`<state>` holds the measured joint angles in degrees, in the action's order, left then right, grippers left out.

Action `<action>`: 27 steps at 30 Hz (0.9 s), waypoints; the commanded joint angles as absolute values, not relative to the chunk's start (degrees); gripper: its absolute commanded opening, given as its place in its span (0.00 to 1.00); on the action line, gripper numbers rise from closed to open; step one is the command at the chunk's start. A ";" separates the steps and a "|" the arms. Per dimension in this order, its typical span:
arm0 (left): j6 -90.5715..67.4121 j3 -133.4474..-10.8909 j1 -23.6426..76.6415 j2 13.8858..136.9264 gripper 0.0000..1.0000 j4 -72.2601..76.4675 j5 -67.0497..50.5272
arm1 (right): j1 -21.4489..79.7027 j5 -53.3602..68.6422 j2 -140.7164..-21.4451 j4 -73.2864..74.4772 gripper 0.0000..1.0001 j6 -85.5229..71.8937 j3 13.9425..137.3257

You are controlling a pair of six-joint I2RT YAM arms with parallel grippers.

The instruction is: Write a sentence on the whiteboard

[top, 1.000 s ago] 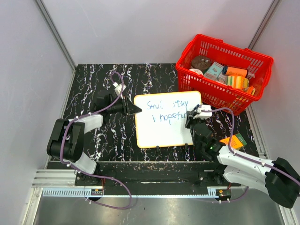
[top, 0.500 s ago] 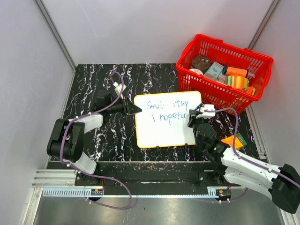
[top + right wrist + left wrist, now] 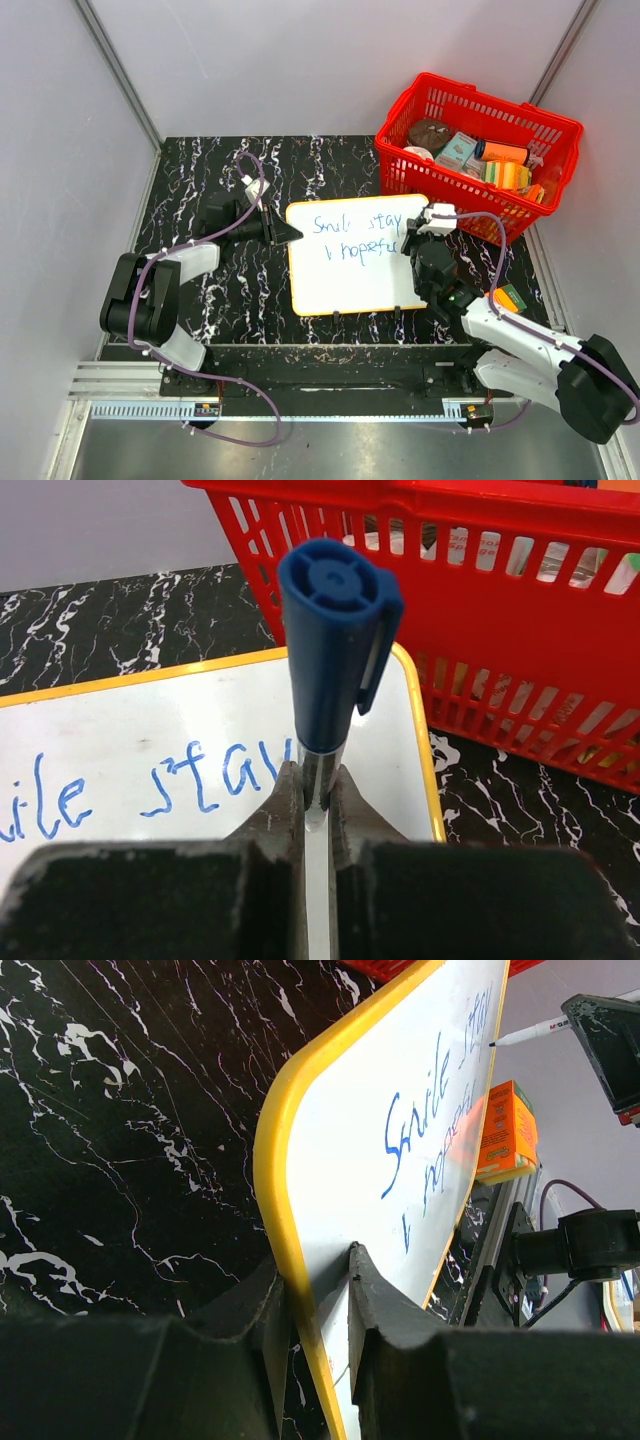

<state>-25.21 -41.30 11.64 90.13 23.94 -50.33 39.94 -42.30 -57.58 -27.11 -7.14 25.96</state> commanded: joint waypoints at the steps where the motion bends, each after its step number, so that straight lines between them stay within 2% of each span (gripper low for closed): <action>1: -14.24 -41.84 12.04 92.64 0.00 21.97 -36.74 | 39.46 -39.82 -58.45 -29.88 0.00 -7.29 28.74; 11: -14.15 -41.75 12.22 92.55 0.00 21.71 -36.74 | 39.37 -39.11 -60.12 -29.18 0.00 -9.75 27.16; 27: -13.89 -42.01 12.30 92.55 0.00 21.36 -36.39 | 39.37 -38.15 -54.58 -22.77 0.00 -13.88 23.91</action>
<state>-24.82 -41.67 11.90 90.13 23.44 -50.06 39.68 -39.29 -56.14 -24.47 -11.94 24.73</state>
